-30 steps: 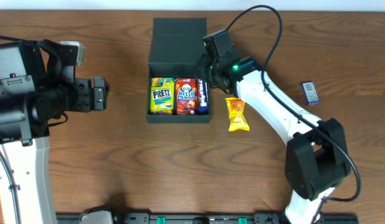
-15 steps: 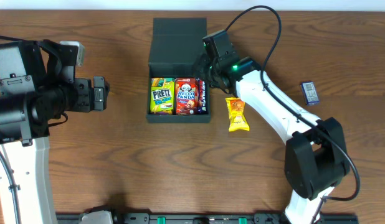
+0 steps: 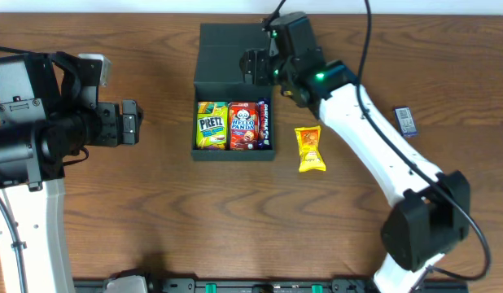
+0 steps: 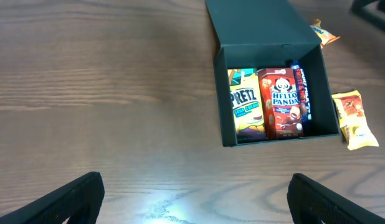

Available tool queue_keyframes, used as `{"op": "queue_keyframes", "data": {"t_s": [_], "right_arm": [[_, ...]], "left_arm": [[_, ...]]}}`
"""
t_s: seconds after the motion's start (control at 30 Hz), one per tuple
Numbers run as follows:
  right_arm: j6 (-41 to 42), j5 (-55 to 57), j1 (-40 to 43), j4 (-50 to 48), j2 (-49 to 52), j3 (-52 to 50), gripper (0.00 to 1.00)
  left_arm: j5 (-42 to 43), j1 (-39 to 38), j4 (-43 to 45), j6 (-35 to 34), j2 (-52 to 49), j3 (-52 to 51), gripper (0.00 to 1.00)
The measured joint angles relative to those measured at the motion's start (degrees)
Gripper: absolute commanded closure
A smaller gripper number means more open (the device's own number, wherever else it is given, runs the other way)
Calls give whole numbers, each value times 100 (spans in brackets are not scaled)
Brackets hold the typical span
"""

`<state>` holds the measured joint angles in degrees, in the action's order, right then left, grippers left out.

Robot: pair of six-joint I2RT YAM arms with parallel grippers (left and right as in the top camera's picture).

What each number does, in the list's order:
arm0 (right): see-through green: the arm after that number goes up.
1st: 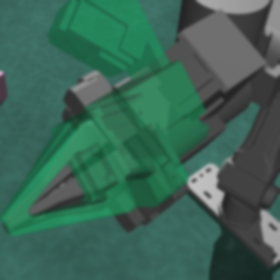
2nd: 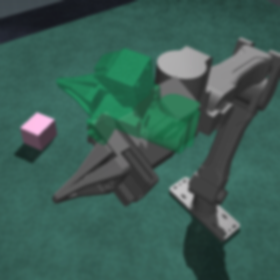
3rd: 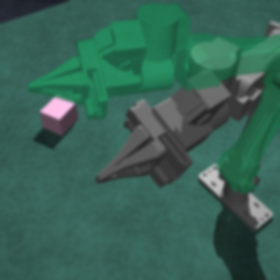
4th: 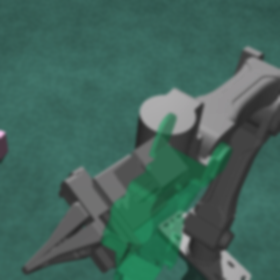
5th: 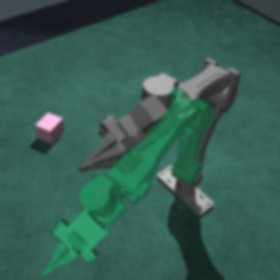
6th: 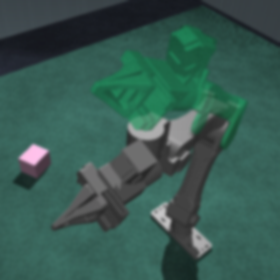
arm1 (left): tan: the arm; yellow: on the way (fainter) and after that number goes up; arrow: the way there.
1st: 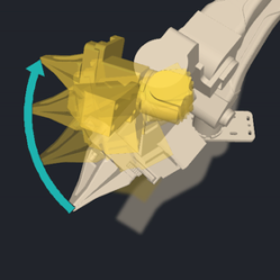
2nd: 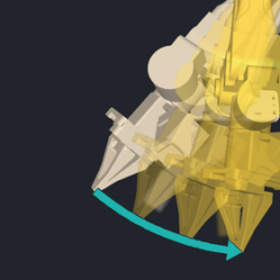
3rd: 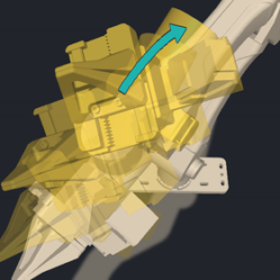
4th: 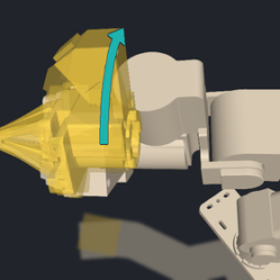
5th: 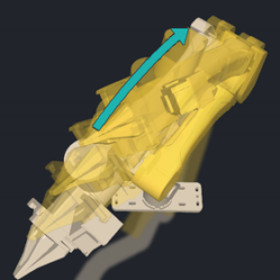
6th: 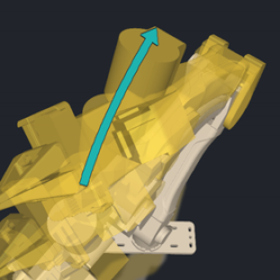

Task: Pack container
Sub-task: 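Release the bar and move the right gripper to the blue packet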

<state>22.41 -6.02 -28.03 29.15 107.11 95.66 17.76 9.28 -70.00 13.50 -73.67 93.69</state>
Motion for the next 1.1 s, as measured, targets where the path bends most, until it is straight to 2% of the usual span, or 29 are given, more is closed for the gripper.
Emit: {"op": "queue_keyframes", "data": {"t_s": [0.27, 0.53, 0.8, 1.1], "right_arm": [[-667, 310, 439, 577, -417, 11, 20], [-1097, 669, 1377, 1432, -496, 20, 17], [-1572, 1067, 2269, 1829, -496, 20, 13], [-2782, 1248, 3296, 2020, -404, -50, 12]], "left_arm": [[0, 0, 0, -2, 0, 0, 5], [0, 0, 0, 0, 0, 0, 5], [0, 0, -2, -2, 0, 0, 5], [0, 0, 0, -2, 0, 0, 5]]}}
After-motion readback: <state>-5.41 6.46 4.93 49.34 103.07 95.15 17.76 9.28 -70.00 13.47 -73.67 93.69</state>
